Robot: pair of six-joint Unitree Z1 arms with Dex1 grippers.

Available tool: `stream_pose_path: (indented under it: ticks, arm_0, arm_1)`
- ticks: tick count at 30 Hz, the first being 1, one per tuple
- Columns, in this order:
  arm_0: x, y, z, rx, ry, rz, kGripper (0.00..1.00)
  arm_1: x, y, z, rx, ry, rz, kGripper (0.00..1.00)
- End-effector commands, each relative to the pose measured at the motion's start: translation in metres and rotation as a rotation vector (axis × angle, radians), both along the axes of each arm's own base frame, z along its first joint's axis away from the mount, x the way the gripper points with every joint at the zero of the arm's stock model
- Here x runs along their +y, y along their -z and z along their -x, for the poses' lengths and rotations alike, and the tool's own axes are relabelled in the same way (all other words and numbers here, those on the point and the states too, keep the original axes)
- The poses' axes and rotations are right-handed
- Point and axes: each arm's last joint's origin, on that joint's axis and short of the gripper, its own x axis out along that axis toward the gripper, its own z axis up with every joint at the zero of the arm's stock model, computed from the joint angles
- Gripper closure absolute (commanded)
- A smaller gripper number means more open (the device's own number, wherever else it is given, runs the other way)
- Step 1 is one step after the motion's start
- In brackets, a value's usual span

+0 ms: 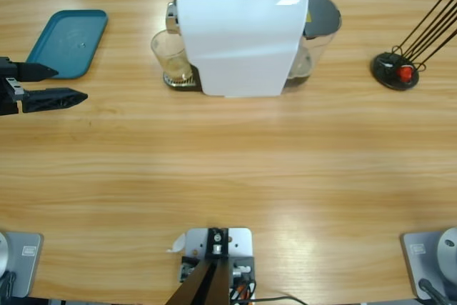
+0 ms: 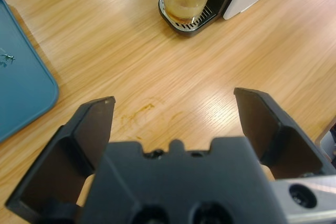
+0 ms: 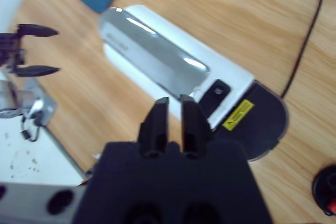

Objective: Pour coffee

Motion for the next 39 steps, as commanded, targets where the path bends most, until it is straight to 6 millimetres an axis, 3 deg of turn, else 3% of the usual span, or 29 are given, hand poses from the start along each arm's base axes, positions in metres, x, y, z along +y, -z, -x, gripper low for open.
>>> stream_pose_path:
  ticks: [1,29,39]
  arm_0:
    - [-0.001,0.014,0.0,0.048,0.004,-0.022,0.004]
    - [-0.002,0.015,-0.002,0.044,0.007,-0.027,0.004]
    - [-0.001,0.015,-0.001,0.043,0.005,-0.027,0.004]
  arm_1:
    - [0.008,0.026,-0.023,0.014,-0.006,0.093,1.0]
    - [0.01,0.06,-0.039,0.024,-0.048,0.177,1.0]
    - [0.006,0.064,-0.045,0.024,-0.033,0.18,1.0]
